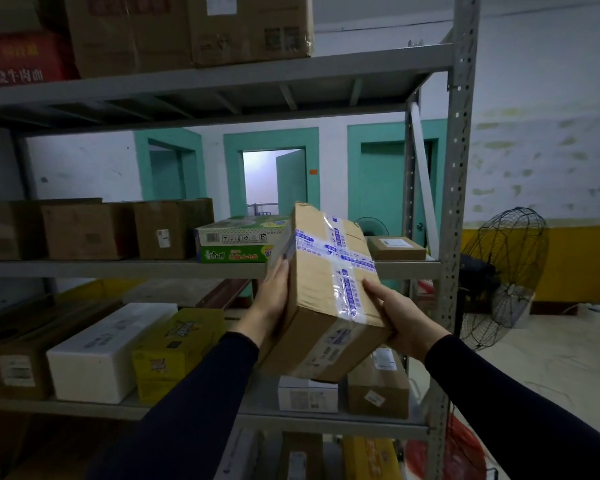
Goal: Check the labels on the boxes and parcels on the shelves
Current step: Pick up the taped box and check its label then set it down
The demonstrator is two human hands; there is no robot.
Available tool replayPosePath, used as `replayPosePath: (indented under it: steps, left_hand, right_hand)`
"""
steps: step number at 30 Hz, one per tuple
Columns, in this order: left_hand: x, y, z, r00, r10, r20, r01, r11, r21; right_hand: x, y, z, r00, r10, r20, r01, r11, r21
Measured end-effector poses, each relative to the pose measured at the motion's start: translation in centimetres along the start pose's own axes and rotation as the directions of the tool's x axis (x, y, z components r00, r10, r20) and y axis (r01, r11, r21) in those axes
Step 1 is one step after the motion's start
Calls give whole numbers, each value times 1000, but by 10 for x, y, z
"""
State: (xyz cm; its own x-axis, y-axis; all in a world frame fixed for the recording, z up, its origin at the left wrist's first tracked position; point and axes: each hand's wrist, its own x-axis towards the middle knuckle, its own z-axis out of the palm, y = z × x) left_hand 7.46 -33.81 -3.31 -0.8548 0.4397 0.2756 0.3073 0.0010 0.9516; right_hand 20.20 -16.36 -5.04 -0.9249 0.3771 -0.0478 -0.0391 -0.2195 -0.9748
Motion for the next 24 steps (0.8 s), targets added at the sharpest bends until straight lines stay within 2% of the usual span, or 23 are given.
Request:
replayPosePath:
  steps: [3,6,9,13,20,24]
  left_hand:
    - [-5,0,-6,994,-106,26,110,966,-236]
    - [-12,-1,-10,985,-137,109,167,922,-349]
    - [-17,-2,-7,966,-153,207,223,898,-378]
    - [-21,-4,-6,954,-158,255,251,885,-392]
    - [-25,-6,0,955,-129,267,227,898,-377]
    - [-26,-7,-4,955,-133,265,227,903,-365]
  right_hand:
    - [-2,1,3,995,-96,-12,96,994,49]
    - [-4,1,7,975,-209,-73,208,978,-13]
    - [1,6,12,974,-191,-122,194,981,9]
    - [1,13,13,980,-152,-128,164,983,86]
    - [-3,15,17,982,-115,-152,128,989,76]
    - [-7,14,14,986,-124,-110,134,987,84]
